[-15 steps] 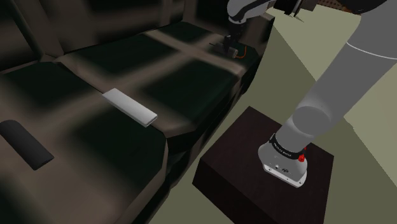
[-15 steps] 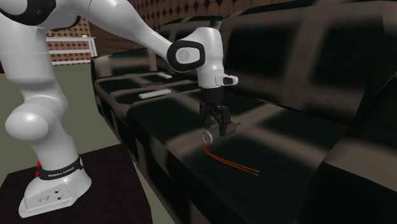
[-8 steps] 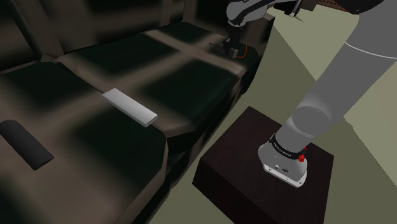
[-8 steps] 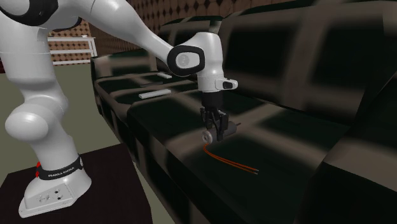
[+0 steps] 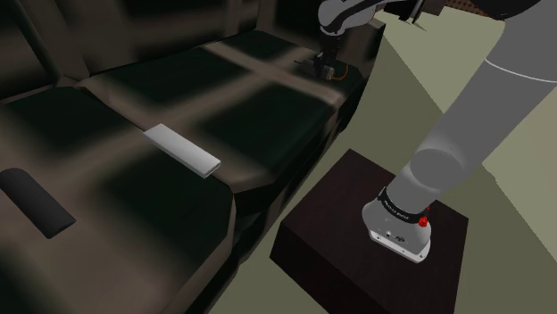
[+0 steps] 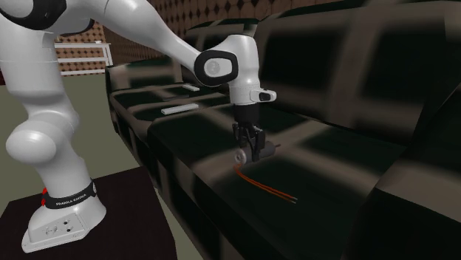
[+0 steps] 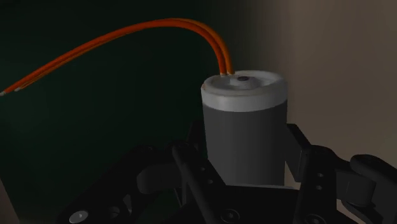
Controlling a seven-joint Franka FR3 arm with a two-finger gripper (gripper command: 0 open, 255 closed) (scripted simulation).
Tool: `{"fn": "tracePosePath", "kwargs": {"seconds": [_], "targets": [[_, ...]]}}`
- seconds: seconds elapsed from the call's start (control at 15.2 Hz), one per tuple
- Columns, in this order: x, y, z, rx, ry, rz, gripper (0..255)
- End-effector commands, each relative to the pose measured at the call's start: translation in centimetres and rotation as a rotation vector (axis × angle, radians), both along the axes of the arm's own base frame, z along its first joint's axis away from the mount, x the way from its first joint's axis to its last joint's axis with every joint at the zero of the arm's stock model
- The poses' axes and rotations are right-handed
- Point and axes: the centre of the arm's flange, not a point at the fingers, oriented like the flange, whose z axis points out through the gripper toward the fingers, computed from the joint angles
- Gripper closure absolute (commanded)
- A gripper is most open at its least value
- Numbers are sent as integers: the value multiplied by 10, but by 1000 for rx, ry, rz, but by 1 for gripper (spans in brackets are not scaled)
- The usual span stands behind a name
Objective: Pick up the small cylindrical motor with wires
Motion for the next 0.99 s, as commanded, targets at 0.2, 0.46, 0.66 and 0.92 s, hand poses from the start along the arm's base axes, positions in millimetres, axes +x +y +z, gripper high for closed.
{"fn": "tracePosePath", "kwargs": {"seconds": [0.2,0.46,0.66,0.92], "targets": [[0,0,25,0,0,0,255],[0,0,46,0,0,0,255],[0,0,62,0,0,0,255],[0,0,74,0,0,0,255]]}}
